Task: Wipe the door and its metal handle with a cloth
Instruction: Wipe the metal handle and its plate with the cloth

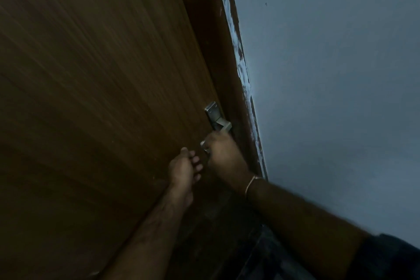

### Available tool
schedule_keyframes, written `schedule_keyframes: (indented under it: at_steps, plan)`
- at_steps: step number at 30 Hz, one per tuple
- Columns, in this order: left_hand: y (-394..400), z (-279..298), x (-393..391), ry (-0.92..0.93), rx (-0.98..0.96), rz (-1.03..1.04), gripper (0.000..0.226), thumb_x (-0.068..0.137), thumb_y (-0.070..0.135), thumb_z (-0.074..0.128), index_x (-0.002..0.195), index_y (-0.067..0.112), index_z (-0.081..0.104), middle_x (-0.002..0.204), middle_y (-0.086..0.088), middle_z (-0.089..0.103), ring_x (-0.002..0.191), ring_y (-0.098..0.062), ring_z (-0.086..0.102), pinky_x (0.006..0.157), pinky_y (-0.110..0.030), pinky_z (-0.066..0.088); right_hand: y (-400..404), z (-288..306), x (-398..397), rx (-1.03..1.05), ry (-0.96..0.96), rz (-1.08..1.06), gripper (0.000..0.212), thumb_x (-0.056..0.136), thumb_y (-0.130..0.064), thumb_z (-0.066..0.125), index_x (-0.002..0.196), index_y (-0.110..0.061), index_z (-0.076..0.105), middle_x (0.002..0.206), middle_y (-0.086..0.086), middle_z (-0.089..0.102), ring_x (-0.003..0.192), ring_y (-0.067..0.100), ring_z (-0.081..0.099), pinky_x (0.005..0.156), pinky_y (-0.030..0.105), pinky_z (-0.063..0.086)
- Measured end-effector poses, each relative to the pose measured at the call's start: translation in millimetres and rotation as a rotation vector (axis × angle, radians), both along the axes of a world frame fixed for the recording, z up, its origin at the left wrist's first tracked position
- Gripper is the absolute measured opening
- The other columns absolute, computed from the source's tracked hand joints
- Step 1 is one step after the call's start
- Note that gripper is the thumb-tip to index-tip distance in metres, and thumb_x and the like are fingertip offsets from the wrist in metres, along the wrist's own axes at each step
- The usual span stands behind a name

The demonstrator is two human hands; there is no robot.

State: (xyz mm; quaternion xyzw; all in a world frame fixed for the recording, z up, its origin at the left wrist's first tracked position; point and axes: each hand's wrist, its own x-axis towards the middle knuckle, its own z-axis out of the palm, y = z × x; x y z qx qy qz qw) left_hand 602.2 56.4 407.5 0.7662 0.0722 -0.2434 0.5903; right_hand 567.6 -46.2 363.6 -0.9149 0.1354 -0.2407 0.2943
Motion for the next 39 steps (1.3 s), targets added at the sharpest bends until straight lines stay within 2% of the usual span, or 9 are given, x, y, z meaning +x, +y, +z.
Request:
schedule_keyframes:
  at_steps: [3,6,11,15,20,25,29,33,39]
  plan:
    - [2,0,0,0.010,0.000,0.028,0.047,0.105,0.042,0.034,0.123,0.010,0.062,0.120,-0.021,0.066,0.099,-0.027,0.062,0.085,-0.046,0.050,42,-4,-17,0.349,0.065,0.172,0.013,0.090,-0.009,0.060,0.098,-0.012,0.070,0.101,0.004,0.070,0.086,0.004,0.057,0.079,0.023,0.049]
    - [4,0,3,-0.003,0.010,0.036,0.047,0.105,0.043,0.032,0.126,0.012,0.061,0.123,-0.011,0.065,0.109,-0.027,0.061,0.093,-0.045,0.049,32,-18,-35,0.584,0.000,0.021,0.016,0.089,-0.005,0.063,0.095,-0.015,0.073,0.103,-0.001,0.072,0.089,-0.002,0.060,0.086,0.017,0.051]
    - [-4,5,-6,-0.029,0.018,-0.031,0.033,0.105,0.039,0.036,0.114,0.021,0.062,0.113,-0.004,0.067,0.105,-0.024,0.062,0.092,-0.042,0.048,-44,6,-21,0.399,-0.412,-0.333,0.021,0.089,0.001,0.056,0.097,-0.012,0.071,0.102,-0.006,0.064,0.092,0.002,0.057,0.086,0.007,0.044]
    - [-15,7,-8,-0.086,0.049,-0.102,0.022,0.103,0.032,0.044,0.110,0.024,0.064,0.106,0.000,0.064,0.105,-0.024,0.063,0.093,-0.042,0.049,-58,5,8,0.217,-0.346,-0.246,0.026,0.090,0.002,0.052,0.103,-0.009,0.072,0.110,0.003,0.067,0.101,0.014,0.060,0.092,0.022,0.048]
    - [-23,8,-4,-0.170,0.136,-0.206,0.024,0.102,0.025,0.048,0.120,0.024,0.064,0.106,0.005,0.063,0.103,-0.019,0.061,0.092,-0.041,0.052,-46,-55,11,0.794,-0.186,-0.360,0.021,0.090,-0.006,0.062,0.108,-0.014,0.069,0.107,-0.001,0.069,0.087,0.001,0.060,0.073,0.010,0.047]
    - [-22,7,-1,-0.180,0.173,-0.230,0.024,0.102,0.025,0.048,0.121,0.024,0.063,0.112,0.004,0.062,0.104,-0.018,0.061,0.083,-0.034,0.050,-33,-58,20,0.923,-0.566,-0.313,0.032,0.095,-0.003,0.054,0.125,-0.011,0.062,0.124,-0.006,0.063,0.115,0.001,0.057,0.089,0.006,0.046]
    - [-19,6,5,-0.179,0.187,-0.236,0.025,0.101,0.024,0.050,0.122,0.024,0.063,0.117,0.003,0.063,0.107,-0.017,0.061,0.089,-0.036,0.051,-21,-65,36,1.016,-0.445,-0.371,0.032,0.097,-0.010,0.052,0.127,-0.015,0.061,0.129,-0.003,0.063,0.119,0.009,0.057,0.095,0.025,0.047]
    - [-12,7,3,-0.167,0.186,-0.231,0.022,0.101,0.021,0.052,0.118,0.026,0.064,0.117,0.003,0.065,0.104,-0.013,0.062,0.080,-0.030,0.050,25,-80,39,1.044,-0.275,-0.532,0.016,0.095,-0.014,0.057,0.105,-0.019,0.068,0.106,-0.004,0.067,0.104,0.013,0.064,0.080,0.019,0.045]
    - [8,9,2,-0.205,0.163,-0.244,0.019,0.101,0.021,0.051,0.110,0.024,0.067,0.111,0.002,0.069,0.102,-0.014,0.064,0.092,-0.036,0.052,15,-43,50,1.646,-0.783,-0.528,0.035,0.083,-0.002,0.069,0.111,-0.022,0.062,0.097,-0.002,0.074,0.088,0.009,0.072,0.074,0.028,0.059]
